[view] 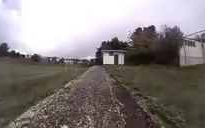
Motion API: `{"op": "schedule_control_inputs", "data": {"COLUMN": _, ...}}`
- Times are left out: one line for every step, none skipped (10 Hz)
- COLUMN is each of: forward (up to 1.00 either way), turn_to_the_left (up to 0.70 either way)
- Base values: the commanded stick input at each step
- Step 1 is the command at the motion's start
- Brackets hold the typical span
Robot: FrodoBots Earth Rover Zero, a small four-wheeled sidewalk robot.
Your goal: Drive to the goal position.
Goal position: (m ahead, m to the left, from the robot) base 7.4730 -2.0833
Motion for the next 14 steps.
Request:
{"op": "schedule_control_inputs", "data": {"forward": 0.70, "turn_to_the_left": 0.00}}
{"op": "schedule_control_inputs", "data": {"forward": 0.70, "turn_to_the_left": 0.00}}
{"op": "schedule_control_inputs", "data": {"forward": 0.70, "turn_to_the_left": 0.00}}
{"op": "schedule_control_inputs", "data": {"forward": 0.70, "turn_to_the_left": 0.00}}
{"op": "schedule_control_inputs", "data": {"forward": 0.70, "turn_to_the_left": 0.00}}
{"op": "schedule_control_inputs", "data": {"forward": 0.70, "turn_to_the_left": 0.00}}
{"op": "schedule_control_inputs", "data": {"forward": 0.70, "turn_to_the_left": 0.00}}
{"op": "schedule_control_inputs", "data": {"forward": 0.70, "turn_to_the_left": 0.00}}
{"op": "schedule_control_inputs", "data": {"forward": 0.70, "turn_to_the_left": 0.00}}
{"op": "schedule_control_inputs", "data": {"forward": 0.70, "turn_to_the_left": 0.00}}
{"op": "schedule_control_inputs", "data": {"forward": 0.70, "turn_to_the_left": 0.00}}
{"op": "schedule_control_inputs", "data": {"forward": 0.70, "turn_to_the_left": 0.00}}
{"op": "schedule_control_inputs", "data": {"forward": 0.70, "turn_to_the_left": 0.00}}
{"op": "schedule_control_inputs", "data": {"forward": 0.70, "turn_to_the_left": 0.00}}
